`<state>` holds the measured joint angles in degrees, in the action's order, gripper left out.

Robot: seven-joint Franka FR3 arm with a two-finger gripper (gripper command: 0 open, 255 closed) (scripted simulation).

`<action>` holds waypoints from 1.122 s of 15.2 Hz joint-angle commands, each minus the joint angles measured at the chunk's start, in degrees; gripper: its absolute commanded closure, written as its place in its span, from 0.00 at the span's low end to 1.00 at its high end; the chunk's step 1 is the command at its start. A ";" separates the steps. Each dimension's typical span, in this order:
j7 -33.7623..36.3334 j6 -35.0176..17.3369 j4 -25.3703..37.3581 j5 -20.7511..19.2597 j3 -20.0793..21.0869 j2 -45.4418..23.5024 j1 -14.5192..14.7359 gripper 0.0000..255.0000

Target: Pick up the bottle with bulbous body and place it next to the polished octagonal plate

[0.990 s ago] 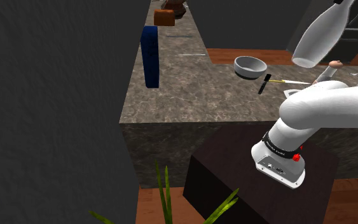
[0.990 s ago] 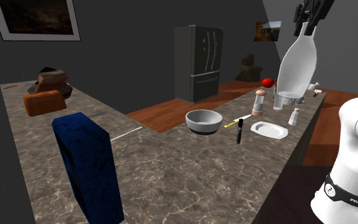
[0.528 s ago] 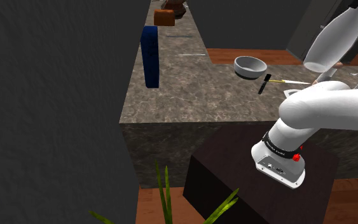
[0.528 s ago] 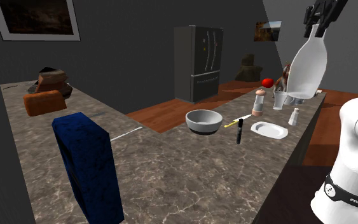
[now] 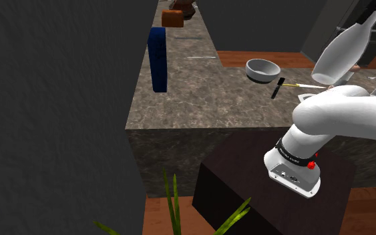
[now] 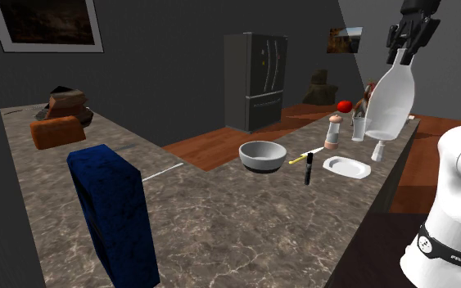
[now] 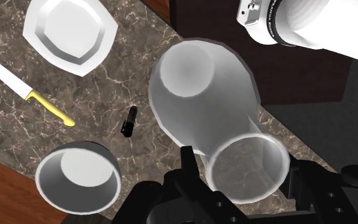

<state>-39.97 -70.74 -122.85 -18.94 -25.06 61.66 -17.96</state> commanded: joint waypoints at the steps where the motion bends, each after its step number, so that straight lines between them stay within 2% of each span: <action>1: 0.13 -1.08 -2.44 -0.42 -0.24 1.39 -0.42 1.00; 17: 0.52 -8.99 -17.72 -4.35 -3.78 8.84 -3.07 1.00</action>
<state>-39.51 -79.13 -139.62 -23.01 -28.57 70.14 -20.89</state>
